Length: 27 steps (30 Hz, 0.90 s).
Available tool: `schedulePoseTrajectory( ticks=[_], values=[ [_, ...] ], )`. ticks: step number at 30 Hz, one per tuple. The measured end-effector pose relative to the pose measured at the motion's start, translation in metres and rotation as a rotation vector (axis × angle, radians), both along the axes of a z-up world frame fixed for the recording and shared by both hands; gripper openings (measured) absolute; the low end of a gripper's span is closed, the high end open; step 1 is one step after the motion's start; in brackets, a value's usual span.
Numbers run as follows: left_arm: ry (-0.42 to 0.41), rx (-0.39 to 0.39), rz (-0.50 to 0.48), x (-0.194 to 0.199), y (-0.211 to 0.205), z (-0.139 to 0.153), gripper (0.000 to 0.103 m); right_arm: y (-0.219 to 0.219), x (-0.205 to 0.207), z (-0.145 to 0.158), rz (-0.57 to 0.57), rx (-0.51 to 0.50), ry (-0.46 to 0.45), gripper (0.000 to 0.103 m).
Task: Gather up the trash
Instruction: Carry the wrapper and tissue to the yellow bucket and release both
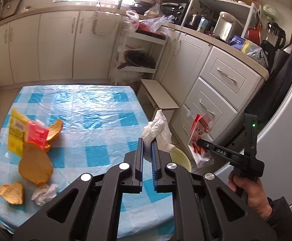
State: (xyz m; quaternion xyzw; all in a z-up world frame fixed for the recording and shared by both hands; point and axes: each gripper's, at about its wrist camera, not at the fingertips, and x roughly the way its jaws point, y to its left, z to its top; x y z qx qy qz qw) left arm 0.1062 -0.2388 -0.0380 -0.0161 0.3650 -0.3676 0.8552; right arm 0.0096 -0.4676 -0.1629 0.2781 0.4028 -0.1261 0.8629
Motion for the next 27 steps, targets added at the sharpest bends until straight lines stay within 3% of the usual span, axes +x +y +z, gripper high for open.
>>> schedulePoseTrajectory(
  ticks=[5,13,15,16,18,22,27],
  values=[
    [0.014,0.015,-0.050,-0.010,-0.059,-0.005,0.007,-0.032,0.008,-0.032,-0.004,0.003,0.132,0.003],
    [0.067,0.077,-0.074,-0.004,-0.123,-0.040,0.007,-0.060,0.030,-0.086,0.036,0.067,0.289,0.003],
    [0.080,0.095,-0.074,0.000,-0.135,-0.049,0.007,-0.069,0.031,-0.095,0.011,0.095,0.309,0.009],
    [0.086,0.103,-0.074,0.002,-0.140,-0.054,0.007,-0.074,0.031,-0.098,-0.006,0.123,0.302,0.012],
    [0.098,0.124,-0.074,0.005,-0.151,-0.065,0.007,-0.084,0.029,-0.099,-0.047,0.169,0.283,0.033],
    [0.123,0.160,-0.078,0.013,-0.169,-0.085,0.007,-0.101,0.021,-0.089,-0.110,0.242,0.197,0.036],
    [0.158,0.208,-0.087,0.019,-0.193,-0.113,0.007,-0.121,0.008,-0.052,-0.183,0.257,0.029,0.049]
  ],
)
